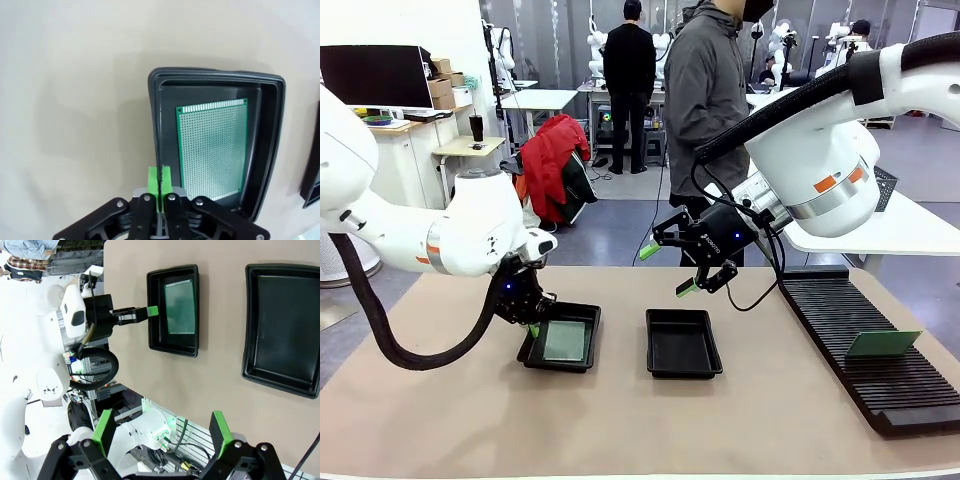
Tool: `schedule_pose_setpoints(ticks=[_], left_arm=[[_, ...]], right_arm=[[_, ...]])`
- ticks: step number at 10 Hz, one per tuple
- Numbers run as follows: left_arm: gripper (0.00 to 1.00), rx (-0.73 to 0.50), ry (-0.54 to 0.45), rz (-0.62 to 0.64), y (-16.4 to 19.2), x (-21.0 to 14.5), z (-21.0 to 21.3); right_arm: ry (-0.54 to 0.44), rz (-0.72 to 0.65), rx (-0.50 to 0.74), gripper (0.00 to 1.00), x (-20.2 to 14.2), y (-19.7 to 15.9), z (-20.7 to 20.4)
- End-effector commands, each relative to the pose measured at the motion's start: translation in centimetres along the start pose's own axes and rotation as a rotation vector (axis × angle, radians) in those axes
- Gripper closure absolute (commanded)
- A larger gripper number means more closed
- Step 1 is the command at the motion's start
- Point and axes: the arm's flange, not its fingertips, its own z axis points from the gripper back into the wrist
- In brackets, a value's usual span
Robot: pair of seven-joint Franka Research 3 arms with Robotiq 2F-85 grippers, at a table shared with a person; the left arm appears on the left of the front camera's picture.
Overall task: Inspect and transfer BCBs to ESD trays.
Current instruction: Pick up the ESD tray and place it on the left side of the table.
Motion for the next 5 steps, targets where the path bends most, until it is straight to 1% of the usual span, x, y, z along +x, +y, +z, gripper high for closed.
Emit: schedule_pose_setpoints(ticks=[1,5], left_arm=[[1.0,-0.076,0.009,0.024,1.5,-0.3,1.3],[1.0,-0.187,0.0,0.022,3.9,-0.5,2.1]], right_arm=[[0.0,-0.004,-0.005,0.0,0.0,0.1,0.0],[0.0,-0.004,-0.005,0.0,0.0,0.1,0.0]])
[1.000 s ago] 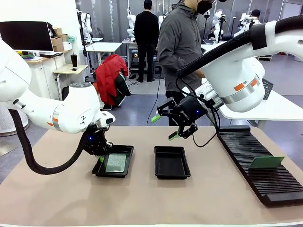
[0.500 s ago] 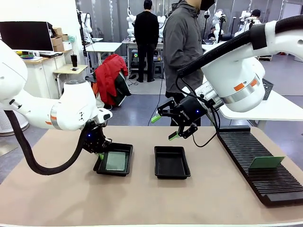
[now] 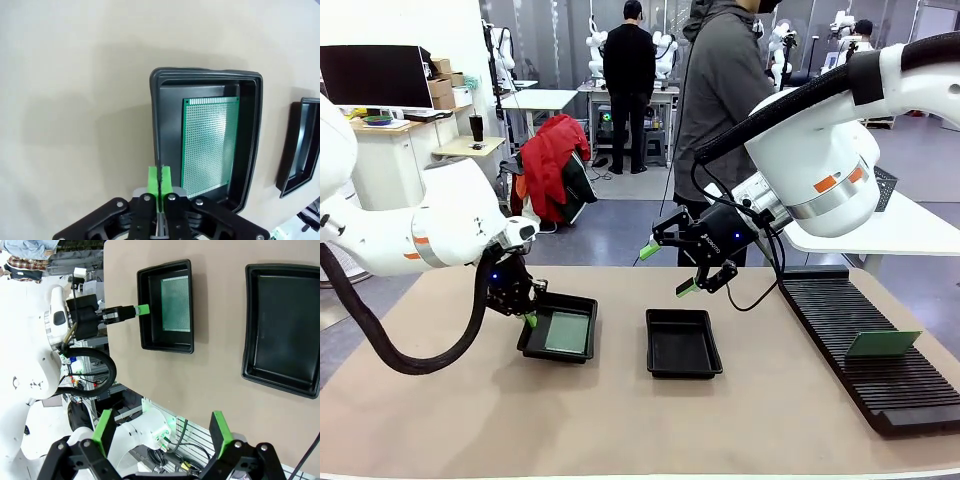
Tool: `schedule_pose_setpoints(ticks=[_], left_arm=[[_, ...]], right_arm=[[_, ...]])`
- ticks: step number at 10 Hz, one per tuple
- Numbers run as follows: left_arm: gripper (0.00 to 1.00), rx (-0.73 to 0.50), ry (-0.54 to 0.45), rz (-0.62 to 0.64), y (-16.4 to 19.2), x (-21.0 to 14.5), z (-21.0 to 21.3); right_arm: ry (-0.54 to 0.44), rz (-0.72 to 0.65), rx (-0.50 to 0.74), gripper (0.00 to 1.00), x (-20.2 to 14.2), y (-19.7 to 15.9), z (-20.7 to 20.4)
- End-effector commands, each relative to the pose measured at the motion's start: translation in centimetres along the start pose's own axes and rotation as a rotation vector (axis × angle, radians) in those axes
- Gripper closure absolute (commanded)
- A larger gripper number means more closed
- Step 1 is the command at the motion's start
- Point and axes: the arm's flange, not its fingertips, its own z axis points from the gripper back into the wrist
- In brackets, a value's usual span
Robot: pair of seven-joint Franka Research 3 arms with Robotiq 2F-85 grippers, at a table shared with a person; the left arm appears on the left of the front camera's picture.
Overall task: Inspect and transfer BCBs to ESD trays.
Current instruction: Pick up the ESD tray and place it on the left side of the table.
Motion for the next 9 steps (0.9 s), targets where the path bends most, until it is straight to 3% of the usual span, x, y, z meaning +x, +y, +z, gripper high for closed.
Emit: schedule_pose_setpoints(ticks=[1,5,9], left_arm=[[1.0,-0.071,0.015,-0.018,1.8,-0.9,0.5],[1.0,-0.179,-0.018,-0.043,5.1,-1.3,2.6],[1.0,-0.186,-0.046,-0.026,11.0,-2.1,5.2]], right_arm=[[0.0,-0.004,-0.005,0.0,0.0,0.1,0.0],[0.0,-0.004,-0.005,0.0,0.0,0.1,0.0],[0.0,-0.004,-0.005,0.0,0.0,0.1,0.0]])
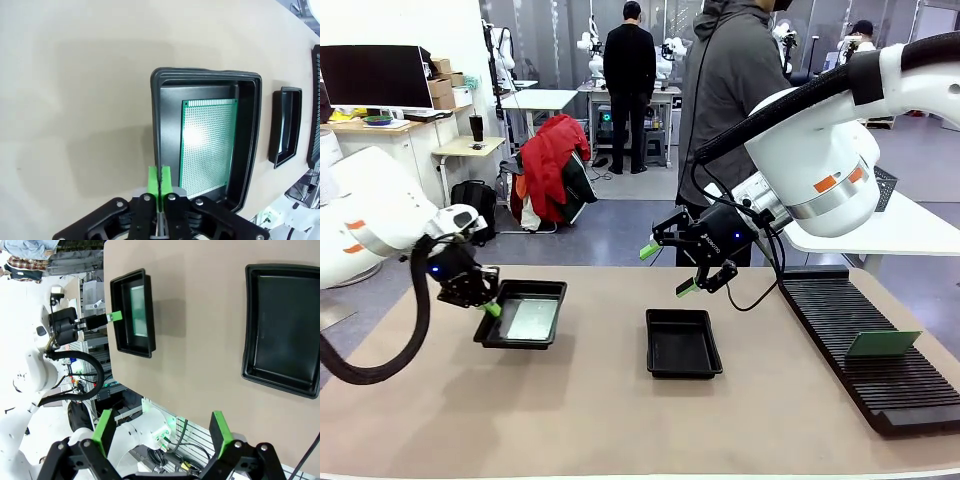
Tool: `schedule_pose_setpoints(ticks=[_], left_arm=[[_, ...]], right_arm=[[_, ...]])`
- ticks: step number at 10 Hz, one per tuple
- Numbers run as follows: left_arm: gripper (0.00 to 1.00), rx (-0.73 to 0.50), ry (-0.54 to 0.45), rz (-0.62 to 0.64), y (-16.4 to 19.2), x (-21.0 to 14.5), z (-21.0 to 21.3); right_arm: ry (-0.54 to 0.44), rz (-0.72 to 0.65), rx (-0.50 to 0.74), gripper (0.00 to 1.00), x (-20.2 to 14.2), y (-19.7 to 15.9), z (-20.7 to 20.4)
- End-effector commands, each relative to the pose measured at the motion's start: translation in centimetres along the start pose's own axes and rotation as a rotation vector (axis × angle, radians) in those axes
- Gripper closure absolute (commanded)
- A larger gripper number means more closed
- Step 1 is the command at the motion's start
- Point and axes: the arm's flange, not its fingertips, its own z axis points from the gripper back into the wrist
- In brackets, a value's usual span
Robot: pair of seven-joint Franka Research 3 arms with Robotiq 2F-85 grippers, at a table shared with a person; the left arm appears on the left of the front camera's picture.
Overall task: Inspect and transfer BCBs to ESD trays.
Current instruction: Pick up the ESD tray and place it on the left side of the table.
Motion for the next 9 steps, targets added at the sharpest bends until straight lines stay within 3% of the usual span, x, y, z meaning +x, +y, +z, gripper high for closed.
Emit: schedule_pose_setpoints(ticks=[1,5,9], left_arm=[[1.0,-0.019,-0.007,-0.007,3.4,-0.8,1.2],[1.0,-0.011,-0.016,0.017,10.2,-0.9,3.2],[1.0,0.005,-0.013,0.018,12.8,-1.1,2.5]], right_arm=[[0.0,-0.004,-0.005,0.0,0.0,0.0,0.0],[0.0,-0.004,-0.005,0.0,0.0,0.0,0.0],[0.0,-0.004,-0.005,0.0,0.0,0.0,0.0]])
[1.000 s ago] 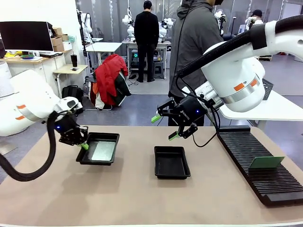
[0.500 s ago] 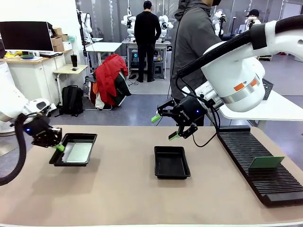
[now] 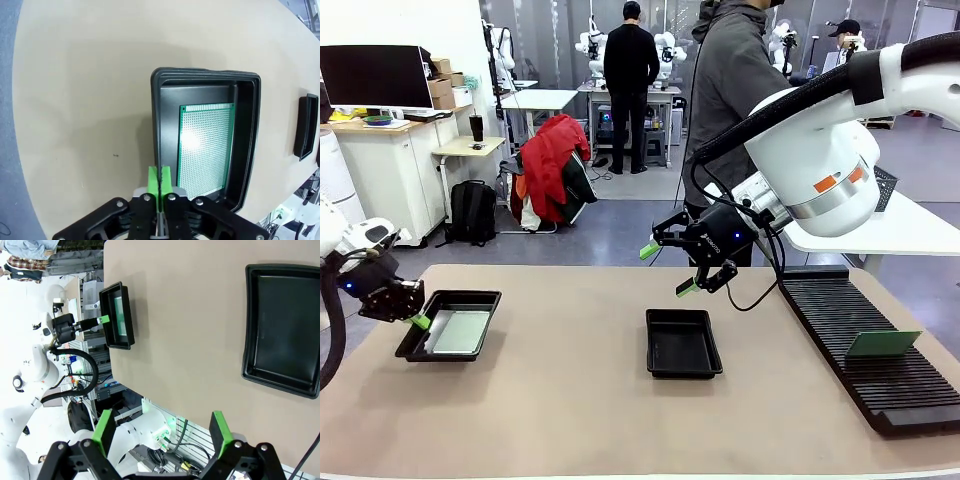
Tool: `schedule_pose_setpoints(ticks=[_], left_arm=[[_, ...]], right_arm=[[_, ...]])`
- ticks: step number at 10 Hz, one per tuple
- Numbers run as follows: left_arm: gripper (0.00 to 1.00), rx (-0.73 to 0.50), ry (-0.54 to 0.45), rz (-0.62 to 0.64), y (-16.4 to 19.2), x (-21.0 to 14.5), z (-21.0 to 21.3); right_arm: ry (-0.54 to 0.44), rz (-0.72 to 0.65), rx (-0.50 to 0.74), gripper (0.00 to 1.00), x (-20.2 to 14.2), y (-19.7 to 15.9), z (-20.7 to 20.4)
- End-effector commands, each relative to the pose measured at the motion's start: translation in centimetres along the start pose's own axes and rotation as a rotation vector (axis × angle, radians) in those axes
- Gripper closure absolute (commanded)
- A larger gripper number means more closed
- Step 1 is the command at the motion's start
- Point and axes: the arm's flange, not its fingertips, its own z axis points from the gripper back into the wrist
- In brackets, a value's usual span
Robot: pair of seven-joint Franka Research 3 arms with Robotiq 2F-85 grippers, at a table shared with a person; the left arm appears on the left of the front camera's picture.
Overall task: Inspect and transfer BCBs to ESD trays.
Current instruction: Pick up the ESD tray and place it on the left side of the table.
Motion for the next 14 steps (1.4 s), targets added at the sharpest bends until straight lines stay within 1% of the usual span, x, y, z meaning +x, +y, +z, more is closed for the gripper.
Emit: schedule_pose_setpoints(ticks=[1,10,11,14], left_arm=[[1.0,0.002,0.002,-0.016,1.1,0.4,-0.8],[1.0,0.027,0.035,-0.038,0.9,-0.6,-2.2],[1.0,0.013,0.035,0.002,0.5,-0.1,-2.1],[1.0,0.013,0.035,0.002,0.5,-0.1,-2.1]], right_arm=[[0.0,-0.004,-0.005,0.0,0.0,0.0,0.0],[0.0,-0.004,-0.005,0.0,0.0,0.0,0.0],[0.0,-0.004,-0.005,0.0,0.0,0.0,0.0],[0.0,-0.004,-0.005,0.0,0.0,0.0,0.0]])
